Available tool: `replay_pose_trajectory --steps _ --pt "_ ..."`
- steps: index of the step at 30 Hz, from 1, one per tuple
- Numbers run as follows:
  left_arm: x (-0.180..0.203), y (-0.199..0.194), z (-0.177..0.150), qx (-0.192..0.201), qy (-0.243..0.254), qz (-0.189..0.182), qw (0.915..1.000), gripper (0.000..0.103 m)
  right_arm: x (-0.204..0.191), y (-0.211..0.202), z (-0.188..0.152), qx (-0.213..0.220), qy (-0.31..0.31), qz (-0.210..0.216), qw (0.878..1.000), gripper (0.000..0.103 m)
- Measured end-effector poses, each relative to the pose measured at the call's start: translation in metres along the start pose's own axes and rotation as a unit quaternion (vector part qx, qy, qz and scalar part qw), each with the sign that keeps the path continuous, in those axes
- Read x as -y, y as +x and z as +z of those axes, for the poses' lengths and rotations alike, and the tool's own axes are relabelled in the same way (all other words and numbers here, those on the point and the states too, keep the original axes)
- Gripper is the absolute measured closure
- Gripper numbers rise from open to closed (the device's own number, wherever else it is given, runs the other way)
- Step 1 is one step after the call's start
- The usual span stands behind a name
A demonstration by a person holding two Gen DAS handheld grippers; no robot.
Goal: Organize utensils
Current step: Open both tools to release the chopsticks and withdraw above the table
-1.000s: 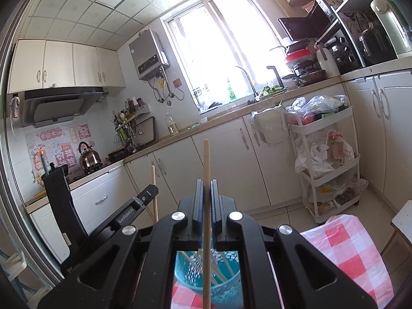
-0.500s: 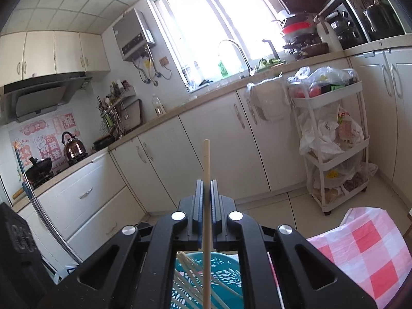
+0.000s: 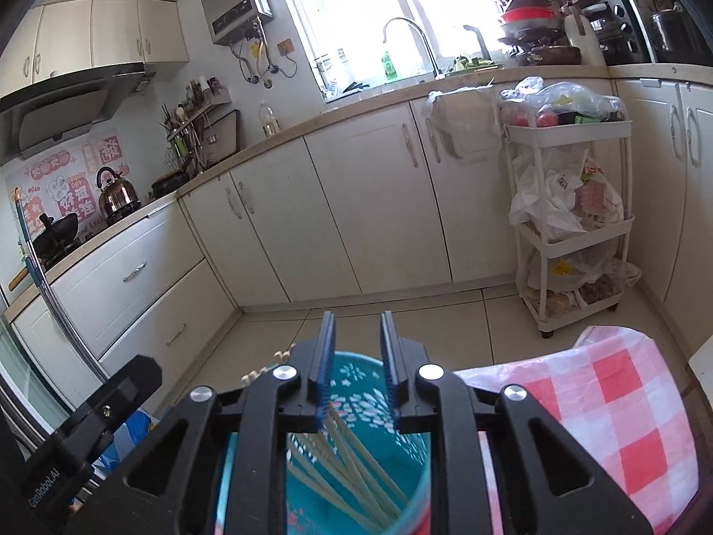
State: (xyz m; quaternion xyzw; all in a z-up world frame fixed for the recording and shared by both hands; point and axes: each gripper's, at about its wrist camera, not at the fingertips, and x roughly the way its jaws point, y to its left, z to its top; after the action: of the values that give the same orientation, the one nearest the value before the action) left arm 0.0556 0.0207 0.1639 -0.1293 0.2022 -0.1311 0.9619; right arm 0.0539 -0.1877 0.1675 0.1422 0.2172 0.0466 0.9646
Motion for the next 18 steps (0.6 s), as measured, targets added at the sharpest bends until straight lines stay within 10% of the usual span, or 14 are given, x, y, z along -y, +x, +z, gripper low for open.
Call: replay_pose_trajectory --steps 6,18 --pt "0.007 -0.062 -0.021 -0.006 0.039 0.046 0.9981 0.018 0.008 -0.079 -0.028 -0.013 0.028 -0.014 0.999 0.036" --pt "0.021 -0.187 -0.054 -0.025 0.058 0.077 0.995 0.008 0.01 -0.228 -0.119 -0.06 0.028 -0.07 0.995 0.02"
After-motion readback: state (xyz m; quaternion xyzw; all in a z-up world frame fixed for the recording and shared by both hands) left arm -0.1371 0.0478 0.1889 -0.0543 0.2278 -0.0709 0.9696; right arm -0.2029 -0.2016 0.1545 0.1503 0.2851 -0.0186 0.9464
